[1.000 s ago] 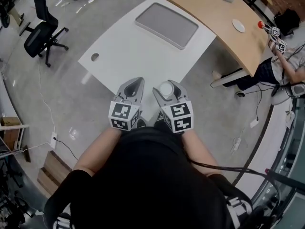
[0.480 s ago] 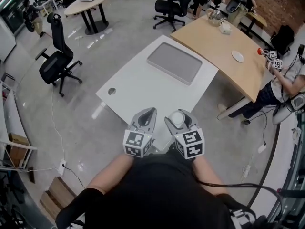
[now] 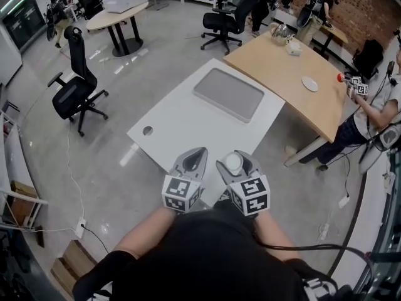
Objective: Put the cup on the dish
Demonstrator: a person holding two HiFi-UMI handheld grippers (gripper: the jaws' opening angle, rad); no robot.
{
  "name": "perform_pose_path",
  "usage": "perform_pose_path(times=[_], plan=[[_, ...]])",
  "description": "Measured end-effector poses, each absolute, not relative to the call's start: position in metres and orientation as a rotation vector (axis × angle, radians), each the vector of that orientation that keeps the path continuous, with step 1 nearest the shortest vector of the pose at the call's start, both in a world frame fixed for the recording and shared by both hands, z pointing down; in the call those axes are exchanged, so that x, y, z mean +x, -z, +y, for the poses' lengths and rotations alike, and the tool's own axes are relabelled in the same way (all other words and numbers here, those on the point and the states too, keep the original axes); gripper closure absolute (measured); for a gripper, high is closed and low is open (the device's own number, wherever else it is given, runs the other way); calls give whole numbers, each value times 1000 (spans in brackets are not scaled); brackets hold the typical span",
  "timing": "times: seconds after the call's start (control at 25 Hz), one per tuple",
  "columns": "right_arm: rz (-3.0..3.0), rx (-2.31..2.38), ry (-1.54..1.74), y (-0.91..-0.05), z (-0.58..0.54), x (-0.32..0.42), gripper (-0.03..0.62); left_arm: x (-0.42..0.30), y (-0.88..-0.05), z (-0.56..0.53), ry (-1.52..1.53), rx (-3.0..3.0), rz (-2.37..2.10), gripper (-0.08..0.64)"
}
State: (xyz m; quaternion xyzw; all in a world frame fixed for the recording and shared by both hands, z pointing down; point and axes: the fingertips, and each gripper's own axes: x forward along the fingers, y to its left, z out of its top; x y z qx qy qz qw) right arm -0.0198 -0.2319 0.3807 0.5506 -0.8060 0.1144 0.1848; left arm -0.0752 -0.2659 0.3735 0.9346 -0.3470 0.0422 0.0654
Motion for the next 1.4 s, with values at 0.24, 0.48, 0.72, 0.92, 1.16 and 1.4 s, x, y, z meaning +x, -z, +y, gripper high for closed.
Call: perform_pose_path(times=[0.24, 0.48, 0.72, 0.92, 1.16, 1.4], plan=[[-2294, 1527, -333, -376, -252, -7, 342, -58, -365, -284, -131, 2817, -1040, 554], [-2310, 1489, -342, -370, -277, 10, 342, -36, -355, -304, -152, 2810, -1047, 554], [-2320, 1486, -358, -365, -311, 31, 342, -20, -354, -333, -196, 2793, -1054, 554], [-2322, 1493, -381, -367, -343, 52, 342, -2, -358, -359, -230, 2782, -1051, 554], [-2339, 1482, -381, -369, -380, 70, 342, 17, -362, -392, -243, 2779, -1062, 554], [-2338, 1478, -385, -373, -412, 87, 342, 32, -368, -424, -241, 2758, -1073, 554]])
